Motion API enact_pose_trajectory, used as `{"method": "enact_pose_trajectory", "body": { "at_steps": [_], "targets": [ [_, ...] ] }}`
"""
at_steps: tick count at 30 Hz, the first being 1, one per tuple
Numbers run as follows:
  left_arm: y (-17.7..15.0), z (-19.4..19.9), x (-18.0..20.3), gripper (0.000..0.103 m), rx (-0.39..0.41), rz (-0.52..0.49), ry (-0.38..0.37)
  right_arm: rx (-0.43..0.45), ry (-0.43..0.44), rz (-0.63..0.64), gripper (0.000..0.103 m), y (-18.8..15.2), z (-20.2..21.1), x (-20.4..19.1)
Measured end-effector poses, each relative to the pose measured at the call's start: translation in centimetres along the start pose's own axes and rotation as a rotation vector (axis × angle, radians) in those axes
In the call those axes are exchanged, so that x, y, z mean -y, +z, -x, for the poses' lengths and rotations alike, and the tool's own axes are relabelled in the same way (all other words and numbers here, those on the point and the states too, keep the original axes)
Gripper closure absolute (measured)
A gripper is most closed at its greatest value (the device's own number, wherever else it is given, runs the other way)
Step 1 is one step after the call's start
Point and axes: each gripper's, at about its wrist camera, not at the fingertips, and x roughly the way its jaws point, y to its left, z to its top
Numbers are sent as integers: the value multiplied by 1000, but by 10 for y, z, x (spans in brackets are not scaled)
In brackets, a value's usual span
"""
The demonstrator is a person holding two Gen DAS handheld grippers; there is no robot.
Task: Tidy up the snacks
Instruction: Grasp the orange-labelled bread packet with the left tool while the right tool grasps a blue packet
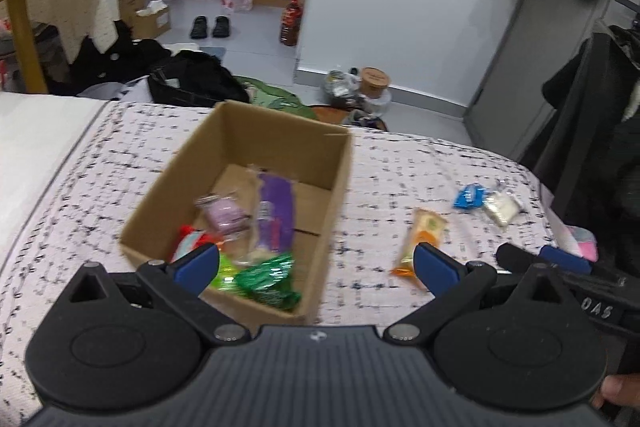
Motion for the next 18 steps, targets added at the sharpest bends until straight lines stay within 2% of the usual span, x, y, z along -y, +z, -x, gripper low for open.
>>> {"method": "enact_pose_trajectory", "body": {
  "at_steps": [9, 18],
  "targets": [
    [0, -15, 31, 0, 7, -53, -65, -6, -56, -18, 6, -13, 6, 24],
    [-4, -34, 53, 1, -25, -80, -139, -31, -108, -40, 8, -23, -1, 44]
  ]
}}
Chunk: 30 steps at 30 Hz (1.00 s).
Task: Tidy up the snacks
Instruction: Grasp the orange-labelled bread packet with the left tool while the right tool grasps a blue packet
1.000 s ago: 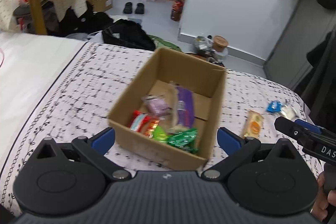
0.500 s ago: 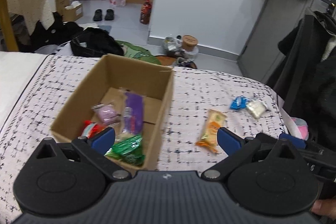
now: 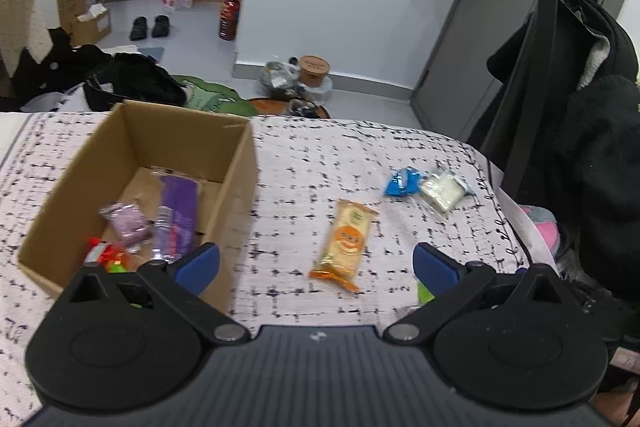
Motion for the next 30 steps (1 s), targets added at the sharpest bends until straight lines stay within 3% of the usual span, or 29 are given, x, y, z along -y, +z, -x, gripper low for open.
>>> {"method": "enact_pose_trajectory", "body": {
  "at_steps": [6, 11, 17, 20, 30],
  "targets": [
    [4, -18, 12, 3, -9, -27, -52, -37, 30, -57, 27, -1, -16, 11],
    [4, -39, 16, 4, -27, -26, -80, -55, 22, -54, 34, 0, -31, 13],
    [-1, -64, 19, 11, -45, -32, -80, -77, -21, -14, 41, 0, -48, 11],
    [-5, -76, 19, 14, -61, -26, -82, -91, -54, 0, 54, -1, -54, 11],
    [-10, -111, 17, 22, -84, -49, -50, -74, -53, 10, 72, 2, -43, 9]
  ]
}}
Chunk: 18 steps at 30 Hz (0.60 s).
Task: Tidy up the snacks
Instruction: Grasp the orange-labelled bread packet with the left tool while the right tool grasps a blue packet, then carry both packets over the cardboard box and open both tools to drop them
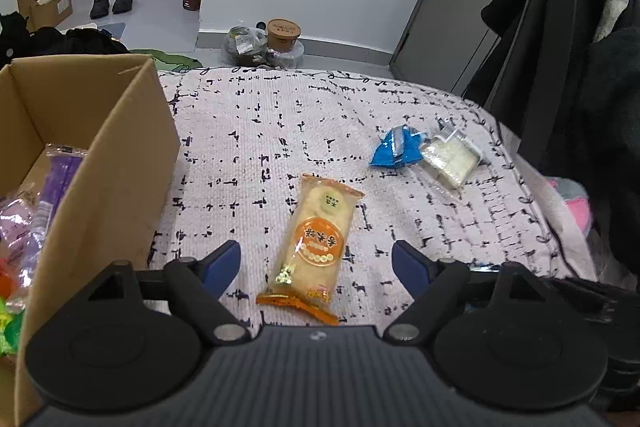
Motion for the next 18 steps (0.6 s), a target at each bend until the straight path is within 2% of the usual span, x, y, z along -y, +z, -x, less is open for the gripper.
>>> {"method": "enact_pose_trajectory", "body": {
  "at_steps": [1, 3, 7, 8, 18],
  "targets": [
    [-1, -4, 2, 23, -6, -10, 5, 2, 2, 0, 74, 0, 1, -1],
    [-3, -11, 2, 34, -28, -21, -1, 7, 4, 3, 75, -1, 3, -3],
    [-7, -19, 0, 68, -58, -6, 10, 24, 21, 3, 75, -1, 9, -6],
    [-8, -18, -1, 71, -54, -4, 12, 29, 23, 4, 75, 0, 10, -6],
    [-5, 3, 0, 72, -10, -9, -4, 66, 39, -35, 75, 5, 15, -7]
  ]
}}
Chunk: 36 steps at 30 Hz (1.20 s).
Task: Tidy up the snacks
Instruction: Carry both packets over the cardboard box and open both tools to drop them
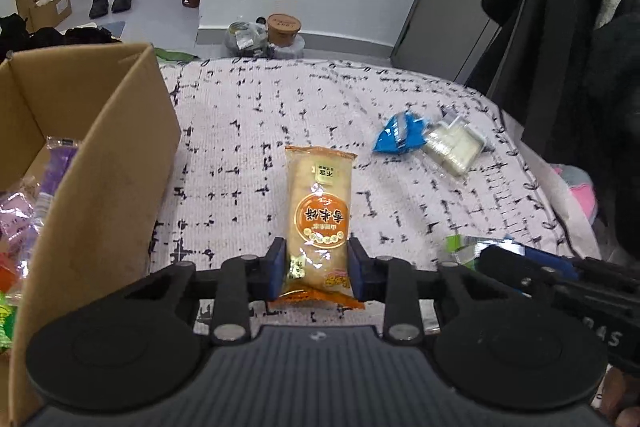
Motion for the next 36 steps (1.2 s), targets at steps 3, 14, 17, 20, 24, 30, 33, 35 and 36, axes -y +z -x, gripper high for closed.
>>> {"method": "enact_pose_trajectory", "body": {
  "at_steps": [3, 14, 17, 20, 24, 30, 33, 35, 36],
  "targets": [
    [2, 9, 2, 72, 11, -1, -10, 22, 6, -4, 75, 4, 4, -3],
    [19, 58, -6, 72, 103, 15, -16, 95, 64, -7, 75, 26, 11, -26],
    [22, 68, -10, 72, 117, 25, -14, 115, 84, -5, 75, 32, 10, -34],
    [25, 80, -15, 72, 136, 34, -5, 129, 105, -2, 75, 36, 9, -43],
    [30, 95, -23, 72, 162, 47, 6, 142, 133, 4, 75, 40, 9, -55],
    [34, 111, -37, 72, 190, 61, 31, 161, 165, 19, 75, 45, 9, -71],
    [35, 118, -45, 72, 201, 73, 45, 168, 176, 26, 75, 47, 9, -78],
    [36, 121, -50, 72, 205, 81, 54, 171, 183, 30, 75, 49, 9, -83],
    [37, 122, -52, 72, 207, 83, 58, 172, 187, 32, 75, 49, 9, -85]
  ]
}}
